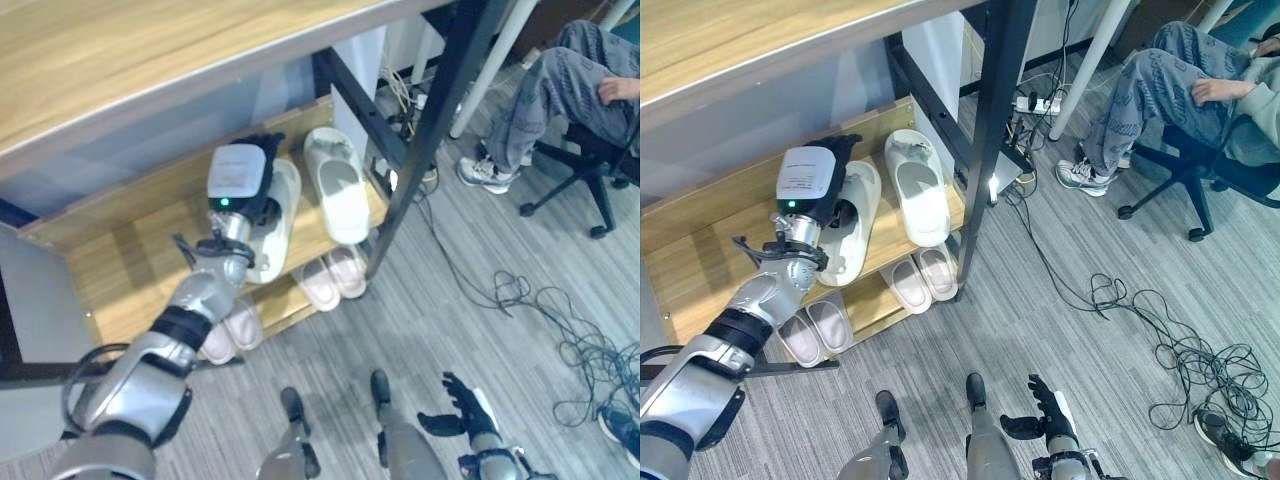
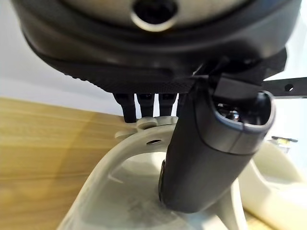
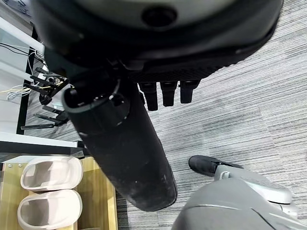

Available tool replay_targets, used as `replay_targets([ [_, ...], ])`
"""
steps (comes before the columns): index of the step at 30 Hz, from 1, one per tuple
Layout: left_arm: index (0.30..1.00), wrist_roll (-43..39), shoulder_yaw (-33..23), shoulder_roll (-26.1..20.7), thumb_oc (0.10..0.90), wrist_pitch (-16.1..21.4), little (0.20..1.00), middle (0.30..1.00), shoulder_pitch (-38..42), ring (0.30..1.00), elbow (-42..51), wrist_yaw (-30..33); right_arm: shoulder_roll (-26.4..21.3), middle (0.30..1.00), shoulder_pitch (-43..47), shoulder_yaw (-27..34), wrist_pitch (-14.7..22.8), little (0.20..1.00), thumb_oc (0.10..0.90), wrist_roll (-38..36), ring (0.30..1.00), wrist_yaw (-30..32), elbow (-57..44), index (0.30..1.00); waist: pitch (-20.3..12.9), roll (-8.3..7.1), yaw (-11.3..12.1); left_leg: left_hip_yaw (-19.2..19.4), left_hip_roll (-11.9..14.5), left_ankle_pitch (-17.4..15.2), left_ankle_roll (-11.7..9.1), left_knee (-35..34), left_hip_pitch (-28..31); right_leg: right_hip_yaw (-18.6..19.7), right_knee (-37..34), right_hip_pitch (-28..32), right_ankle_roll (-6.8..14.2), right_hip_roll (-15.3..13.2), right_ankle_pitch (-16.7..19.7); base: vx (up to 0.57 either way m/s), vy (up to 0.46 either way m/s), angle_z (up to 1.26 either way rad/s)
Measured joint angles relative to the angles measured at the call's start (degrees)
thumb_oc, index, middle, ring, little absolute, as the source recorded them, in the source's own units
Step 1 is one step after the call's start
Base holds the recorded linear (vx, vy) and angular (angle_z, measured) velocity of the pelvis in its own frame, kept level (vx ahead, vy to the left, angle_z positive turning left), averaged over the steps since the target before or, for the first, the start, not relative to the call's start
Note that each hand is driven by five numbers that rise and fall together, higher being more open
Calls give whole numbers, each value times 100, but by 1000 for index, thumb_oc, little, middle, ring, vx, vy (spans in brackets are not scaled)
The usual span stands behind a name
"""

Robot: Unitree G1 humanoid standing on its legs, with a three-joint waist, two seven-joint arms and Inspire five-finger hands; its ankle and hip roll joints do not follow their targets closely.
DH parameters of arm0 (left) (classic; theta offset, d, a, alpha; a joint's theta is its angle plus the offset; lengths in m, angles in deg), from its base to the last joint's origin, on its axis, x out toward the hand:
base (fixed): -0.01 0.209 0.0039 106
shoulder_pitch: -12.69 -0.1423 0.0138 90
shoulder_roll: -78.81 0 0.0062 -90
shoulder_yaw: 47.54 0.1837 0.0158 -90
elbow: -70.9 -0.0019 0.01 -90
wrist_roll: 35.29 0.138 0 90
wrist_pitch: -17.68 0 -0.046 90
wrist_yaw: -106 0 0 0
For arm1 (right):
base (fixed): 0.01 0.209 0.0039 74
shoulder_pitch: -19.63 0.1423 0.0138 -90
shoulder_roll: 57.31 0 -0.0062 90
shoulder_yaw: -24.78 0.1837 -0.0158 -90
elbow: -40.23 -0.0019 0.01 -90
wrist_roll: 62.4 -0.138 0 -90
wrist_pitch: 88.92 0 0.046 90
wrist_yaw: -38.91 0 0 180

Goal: Arrange the slippers neatly on the shoe rack.

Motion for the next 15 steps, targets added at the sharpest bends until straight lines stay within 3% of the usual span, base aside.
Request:
replay_targets([
  [9, 900, 95, -6, -272, 800, 57, 900, 900, -270, 900, 23, 38, -2, 900, -198, 2, 41, 900, 800, -1, 900, -17, -182, 900, -1, 0, 12, -16, 26, 11, -13, -2, 81, -15, -3, 88, -16, 18, 0, 0, 0, 0],
  [15, 900, 92, -417, -317, 800, 81, 900, 900, -696, 900, 390, 153, -1, 900, -254, 9, 47, 900, 800, -1, 900, -26, -182, 900, -4, 2, 94, -64, 26, 22, -17, -1, 81, -60, -2, 114, -22, 12, 4, -9, -2, 3],
])
